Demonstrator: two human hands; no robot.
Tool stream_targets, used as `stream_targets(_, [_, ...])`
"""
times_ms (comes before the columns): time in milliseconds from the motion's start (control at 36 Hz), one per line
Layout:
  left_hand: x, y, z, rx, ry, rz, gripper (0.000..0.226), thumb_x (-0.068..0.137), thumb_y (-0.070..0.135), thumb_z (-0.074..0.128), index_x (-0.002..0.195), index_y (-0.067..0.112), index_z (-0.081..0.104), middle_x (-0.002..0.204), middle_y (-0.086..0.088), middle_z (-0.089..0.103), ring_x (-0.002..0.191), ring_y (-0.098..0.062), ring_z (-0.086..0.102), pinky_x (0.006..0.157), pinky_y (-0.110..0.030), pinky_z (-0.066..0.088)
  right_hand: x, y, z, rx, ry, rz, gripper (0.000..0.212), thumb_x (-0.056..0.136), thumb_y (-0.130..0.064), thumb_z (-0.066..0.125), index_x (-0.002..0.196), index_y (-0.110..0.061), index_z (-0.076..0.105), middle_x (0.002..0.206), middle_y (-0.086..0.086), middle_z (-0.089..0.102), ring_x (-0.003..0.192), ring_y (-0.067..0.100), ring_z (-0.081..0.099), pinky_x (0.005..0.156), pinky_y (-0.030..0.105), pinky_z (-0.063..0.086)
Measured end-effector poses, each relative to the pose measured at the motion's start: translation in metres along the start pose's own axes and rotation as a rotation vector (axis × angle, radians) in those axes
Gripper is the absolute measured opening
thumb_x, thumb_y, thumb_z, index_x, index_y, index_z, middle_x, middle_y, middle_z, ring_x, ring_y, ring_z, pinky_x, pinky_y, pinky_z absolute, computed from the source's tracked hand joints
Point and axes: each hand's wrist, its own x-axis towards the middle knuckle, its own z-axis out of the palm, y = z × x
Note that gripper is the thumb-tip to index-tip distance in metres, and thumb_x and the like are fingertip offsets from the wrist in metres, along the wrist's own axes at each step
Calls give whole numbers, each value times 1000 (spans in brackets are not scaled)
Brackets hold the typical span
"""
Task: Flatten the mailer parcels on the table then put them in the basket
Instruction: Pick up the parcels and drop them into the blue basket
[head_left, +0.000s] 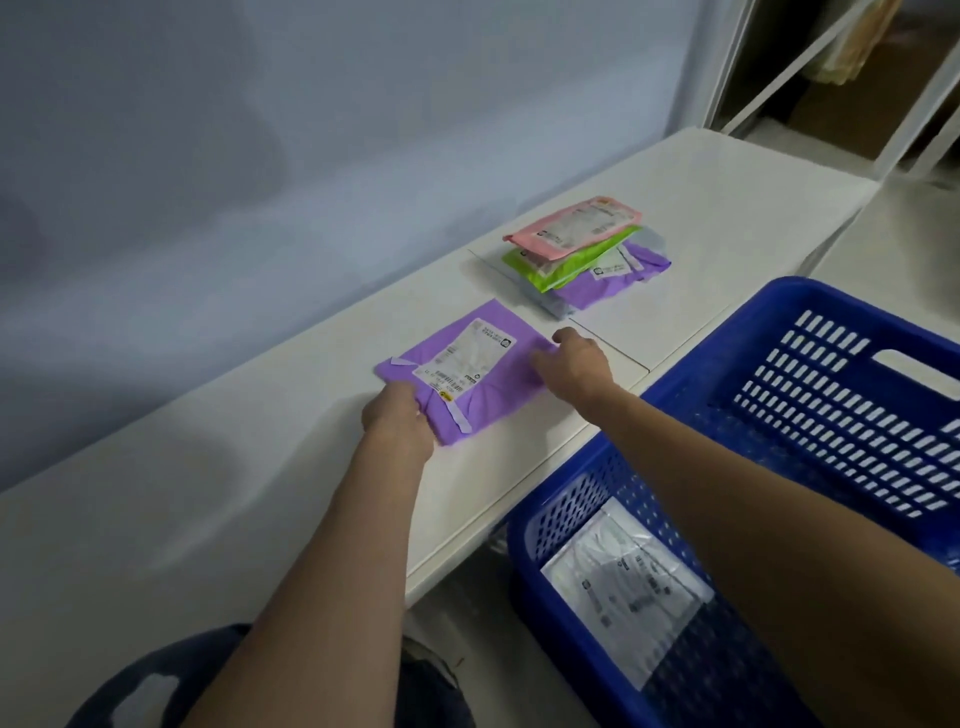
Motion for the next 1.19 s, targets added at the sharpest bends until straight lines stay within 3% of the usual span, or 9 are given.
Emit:
stream_targets(83, [12, -1, -1, 82, 49, 29, 38, 89, 13, 57, 127, 6, 58, 103, 4, 62, 57, -10, 47, 46, -15, 34, 7, 5, 4, 41, 13, 28, 56, 91, -47, 50, 132, -9, 47, 128, 17, 53, 111, 34, 53, 93, 43, 47])
stream_targets(194, [24, -1, -4, 156, -1, 25, 30, 86, 13, 61, 115, 5, 64, 121, -6, 66, 78, -15, 61, 57, -21, 44, 8, 6, 3, 83, -26, 66, 42, 87, -47, 57, 100, -7, 61, 95, 9, 63, 83, 26, 57, 66, 30, 42])
stream_targets(361, [28, -6, -13, 206, 23, 23, 28, 81, 7, 64, 108, -1, 64, 100, -8, 66, 59, -15, 56, 46, -19, 47, 2, 7, -9, 265, -138, 106, 29, 84, -30, 66, 98, -5, 64, 84, 5, 61, 70, 17, 56, 55, 25, 44])
stream_targets(500, [-1, -13, -6, 239, -11, 31, 4, 89, 1, 59, 85, 3, 60, 102, -12, 67, 83, -16, 70, 69, -19, 49, -8, 14, -23, 491, -199, 148, 25, 83, -20, 66, 101, -3, 62, 96, 11, 64, 79, 22, 60, 70, 31, 53])
stream_targets(583, [-18, -12, -5, 251, -107, 36, 23, 89, 5, 60, 111, -1, 62, 81, -6, 63, 58, -11, 53, 43, -14, 43, -17, 24, -35, 596, -218, 179, 23, 84, -18, 65, 102, -4, 61, 104, 13, 64, 91, 26, 61, 78, 37, 56])
stream_targets(722, [-44, -15, -1, 307, -198, -46, 4, 94, 7, 55, 96, 5, 59, 71, -3, 65, 29, -4, 52, 27, -12, 32, -37, 44, -53, 748, -244, 211, 13, 89, -12, 60, 100, -5, 57, 95, 13, 60, 79, 24, 60, 61, 33, 56])
stream_targets(917, [-69, -42, 7, 455, -288, -104, 12, 91, 20, 62, 81, 14, 64, 55, 3, 68, 41, -3, 52, 49, -19, 23, -58, 81, -81, 889, -197, 209, 5, 89, -10, 57, 94, -12, 58, 103, 13, 65, 89, 26, 61, 87, 46, 53])
stream_targets(1028, [-86, -64, 18, 367, -299, -74, 11, 91, 15, 62, 94, 5, 65, 80, -8, 70, 67, -17, 62, 47, -22, 49, -74, 114, -90, 911, -213, 226, 14, 88, -10, 58, 102, -11, 60, 114, 14, 67, 97, 28, 63, 91, 48, 53])
stream_targets(1194, [-105, -101, 39, 417, -337, 6, 11, 93, 0, 56, 101, 3, 62, 101, -12, 68, 77, -20, 66, 53, -25, 55, -96, 173, -100, 912, -186, 297, 20, 88, -11, 58, 108, -10, 59, 111, 12, 66, 92, 25, 63, 73, 38, 56])
